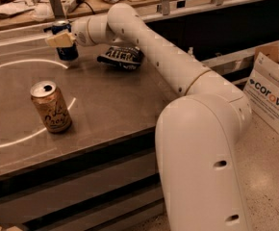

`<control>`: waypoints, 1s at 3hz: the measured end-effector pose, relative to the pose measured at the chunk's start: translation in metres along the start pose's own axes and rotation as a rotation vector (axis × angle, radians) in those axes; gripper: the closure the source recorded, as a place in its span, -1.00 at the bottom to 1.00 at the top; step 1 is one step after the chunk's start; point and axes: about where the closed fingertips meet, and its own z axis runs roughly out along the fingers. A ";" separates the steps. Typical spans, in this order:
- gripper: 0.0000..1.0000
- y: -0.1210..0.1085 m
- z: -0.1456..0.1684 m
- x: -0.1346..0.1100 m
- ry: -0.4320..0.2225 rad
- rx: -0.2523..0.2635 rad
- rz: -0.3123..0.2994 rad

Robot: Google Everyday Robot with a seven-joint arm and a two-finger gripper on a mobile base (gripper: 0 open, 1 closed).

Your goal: Move pepsi can near orange can

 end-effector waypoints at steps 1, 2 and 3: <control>1.00 0.005 -0.028 -0.042 -0.065 -0.016 -0.044; 1.00 0.021 -0.068 -0.051 -0.040 -0.072 -0.077; 1.00 0.044 -0.112 -0.043 0.017 -0.131 -0.101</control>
Offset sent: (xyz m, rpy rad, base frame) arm -0.0764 -0.0870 0.0843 -0.0294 -0.0774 0.1605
